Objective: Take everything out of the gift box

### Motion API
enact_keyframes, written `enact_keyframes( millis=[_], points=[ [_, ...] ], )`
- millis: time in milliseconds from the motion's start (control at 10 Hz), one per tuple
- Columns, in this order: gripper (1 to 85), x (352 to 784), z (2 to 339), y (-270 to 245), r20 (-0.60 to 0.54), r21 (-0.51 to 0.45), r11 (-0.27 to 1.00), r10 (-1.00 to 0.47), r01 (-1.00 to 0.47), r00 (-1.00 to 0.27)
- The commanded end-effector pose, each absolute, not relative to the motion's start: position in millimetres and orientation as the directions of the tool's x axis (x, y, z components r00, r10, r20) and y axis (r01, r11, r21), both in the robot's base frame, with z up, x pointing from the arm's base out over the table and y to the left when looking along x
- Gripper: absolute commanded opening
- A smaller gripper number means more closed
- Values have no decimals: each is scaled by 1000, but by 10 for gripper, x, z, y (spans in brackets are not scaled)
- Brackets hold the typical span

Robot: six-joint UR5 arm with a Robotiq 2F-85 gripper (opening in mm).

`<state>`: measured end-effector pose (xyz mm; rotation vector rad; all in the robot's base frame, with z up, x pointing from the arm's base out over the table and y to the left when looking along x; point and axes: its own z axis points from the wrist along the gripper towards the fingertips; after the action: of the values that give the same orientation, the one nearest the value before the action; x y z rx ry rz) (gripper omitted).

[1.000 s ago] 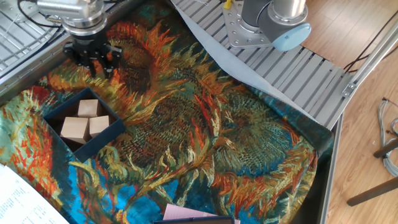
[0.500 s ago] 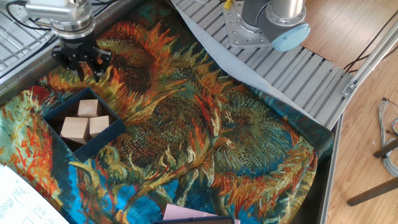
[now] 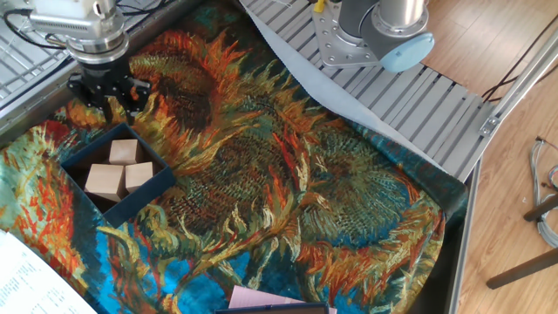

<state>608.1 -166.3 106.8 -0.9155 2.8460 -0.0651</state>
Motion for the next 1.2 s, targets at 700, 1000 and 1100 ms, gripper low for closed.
enact_keyframes(
  millis=[700, 1000, 1100],
  points=[
    [447, 6244, 986, -1714, -157, -116, 874, -486, -472, -860],
    [430, 6311, 1000, -1690, -189, -112, 895, -445, -431, -875],
    [430, 6315, 1001, -1671, -194, -107, 894, -448, -435, -873]
  ],
)
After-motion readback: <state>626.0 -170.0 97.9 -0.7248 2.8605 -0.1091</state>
